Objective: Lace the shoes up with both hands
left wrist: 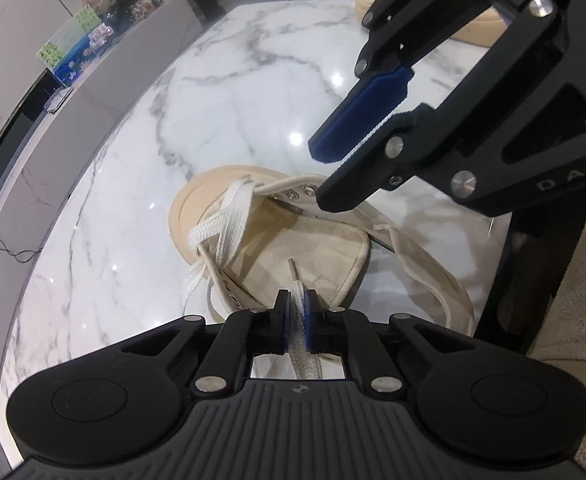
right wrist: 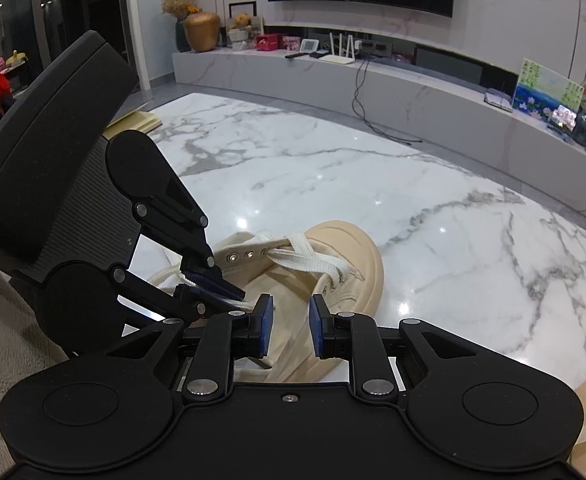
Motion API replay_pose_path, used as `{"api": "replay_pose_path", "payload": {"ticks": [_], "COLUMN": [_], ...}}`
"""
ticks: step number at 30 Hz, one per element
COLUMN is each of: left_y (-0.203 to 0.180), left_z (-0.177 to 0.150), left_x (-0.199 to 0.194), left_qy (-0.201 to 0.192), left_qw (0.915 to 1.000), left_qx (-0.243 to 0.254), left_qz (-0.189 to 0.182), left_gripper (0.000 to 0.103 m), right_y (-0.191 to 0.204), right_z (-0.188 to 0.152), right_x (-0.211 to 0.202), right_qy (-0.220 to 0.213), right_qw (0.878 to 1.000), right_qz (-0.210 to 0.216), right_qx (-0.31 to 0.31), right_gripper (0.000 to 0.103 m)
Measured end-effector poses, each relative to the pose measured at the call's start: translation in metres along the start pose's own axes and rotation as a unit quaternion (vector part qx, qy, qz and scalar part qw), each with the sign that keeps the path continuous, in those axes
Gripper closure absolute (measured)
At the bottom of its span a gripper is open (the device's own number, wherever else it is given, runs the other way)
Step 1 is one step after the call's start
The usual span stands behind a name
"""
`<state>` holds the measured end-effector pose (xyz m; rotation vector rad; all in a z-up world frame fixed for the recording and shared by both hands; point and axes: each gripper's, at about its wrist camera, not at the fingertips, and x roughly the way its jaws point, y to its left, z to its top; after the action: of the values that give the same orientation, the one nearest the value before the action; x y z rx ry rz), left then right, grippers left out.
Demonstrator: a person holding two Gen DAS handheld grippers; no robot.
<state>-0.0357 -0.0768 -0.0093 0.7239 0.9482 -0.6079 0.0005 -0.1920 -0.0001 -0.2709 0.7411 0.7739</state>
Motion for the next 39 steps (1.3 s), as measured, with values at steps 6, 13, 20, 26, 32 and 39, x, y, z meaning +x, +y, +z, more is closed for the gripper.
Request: {"api": "replay_pose_path", "payload": {"ticks": [6,13,20,26,32,39], "left_y": [0.004,0.007,0.005,0.002,0.002,0.003], "left_z": [0.005,0.013,0.021,0.025,0.024,0.026], "left_x": [-0.013,-0.015,-0.004,0.001,0.007,0.012], "left_qy": [-0.033,-0.053,-0.058,-0.057,-0.05,-0.045], "left_qw": [0.9994,0.9984,0.998,0.9976,0.9977,0.9977], "left_qx": [0.004,0.008,0.023,0.04,0.045,0.05], "left_qz": [0.011,0.015,0.013,0.007,0.005,0.002], "left_gripper": [0.098,0.098,0.098,0.098,0.098,0.098], "right_y": [-0.003,-0.011,-0.021,-0.022,-0.012,-0.013], "right_z": [0.003,0.003,-0.006,-0.007,0.0,-0.001], "right_x": [0.006,0.013,0.018,0.019,0.008,0.012], "right_qy": [0.008,0.021,0.043,0.044,0.046,0.045], "right_qw": [1.0,0.999,0.997,0.997,0.996,0.997], "right_qz": [-0.004,-0.019,-0.038,-0.039,-0.037,-0.036], "right_qx": [0.011,0.04,0.058,0.058,0.061,0.06], "right_gripper": [0.084,0.101,0.101,0.101,0.101,0.101]}}
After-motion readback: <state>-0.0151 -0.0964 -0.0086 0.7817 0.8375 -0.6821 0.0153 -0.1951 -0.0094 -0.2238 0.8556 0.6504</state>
